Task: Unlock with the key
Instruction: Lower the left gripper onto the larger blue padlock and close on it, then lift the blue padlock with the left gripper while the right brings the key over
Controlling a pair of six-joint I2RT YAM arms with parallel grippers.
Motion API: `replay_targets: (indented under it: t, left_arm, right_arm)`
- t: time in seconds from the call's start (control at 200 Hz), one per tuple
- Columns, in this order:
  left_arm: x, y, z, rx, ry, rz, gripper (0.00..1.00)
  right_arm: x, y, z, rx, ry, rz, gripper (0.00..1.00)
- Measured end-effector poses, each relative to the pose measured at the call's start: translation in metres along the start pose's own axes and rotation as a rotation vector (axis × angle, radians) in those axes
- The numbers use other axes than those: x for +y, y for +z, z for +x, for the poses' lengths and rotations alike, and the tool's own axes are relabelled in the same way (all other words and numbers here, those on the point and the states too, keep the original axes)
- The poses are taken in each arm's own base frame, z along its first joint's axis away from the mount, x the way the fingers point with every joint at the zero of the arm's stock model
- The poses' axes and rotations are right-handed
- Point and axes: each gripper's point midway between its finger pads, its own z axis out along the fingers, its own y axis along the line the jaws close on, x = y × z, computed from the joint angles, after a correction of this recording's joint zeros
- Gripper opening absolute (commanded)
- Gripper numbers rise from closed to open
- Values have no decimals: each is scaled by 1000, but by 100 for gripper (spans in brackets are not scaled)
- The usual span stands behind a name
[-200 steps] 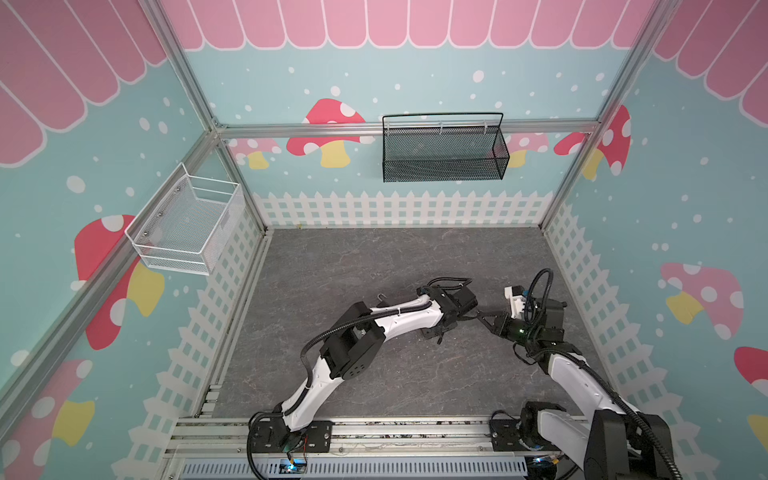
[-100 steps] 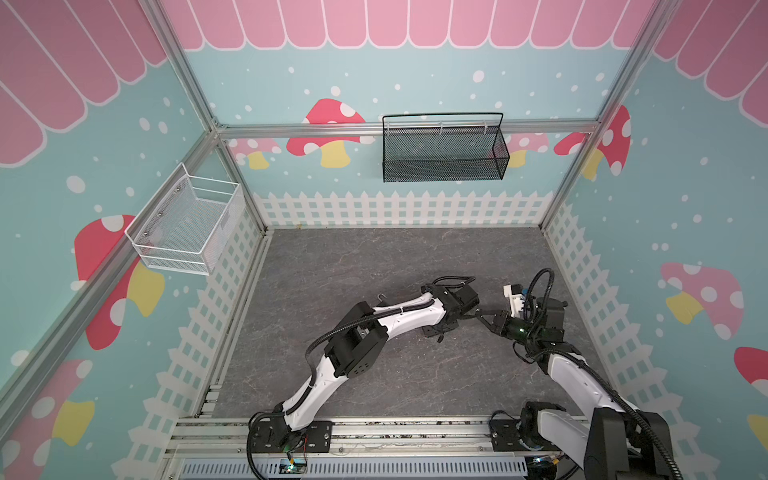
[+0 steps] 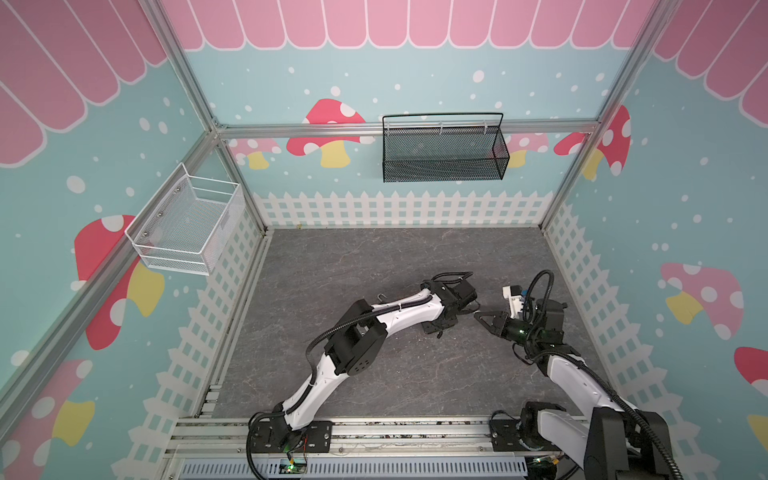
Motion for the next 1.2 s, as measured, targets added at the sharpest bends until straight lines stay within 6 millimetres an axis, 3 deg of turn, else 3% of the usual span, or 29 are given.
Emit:
replay_targets:
  t: [0.25,0.38,0.45,0.575,0.73,0.985,1.196]
  left_arm:
    - [-3,-2,-4,-6,16,20,10]
    - [10,-9,-7,-8,-9,33,8]
    - [21,-24,-13,-16,-56,61,6]
    - [35,-69,-30,-54,-190,184,3]
    - [37,-115,-44,-88,-337,344,1]
    - [44,-134,-39,-97,-491,442,0]
    - [47,-151,-42,-122,-587,515,0]
  right_arm:
    - [-1,1,2,6,-9,7,0]
    - [5,12,16,53,-53,16,0]
    - [13,20,26,84,-83,16,0]
    - [35,29,38,93,-160,10,0]
    - [68,29,34,-6,-242,-28,0]
    - [100,41,37,-109,-293,-67,0]
    - [107,50,38,-156,-310,-54,0]
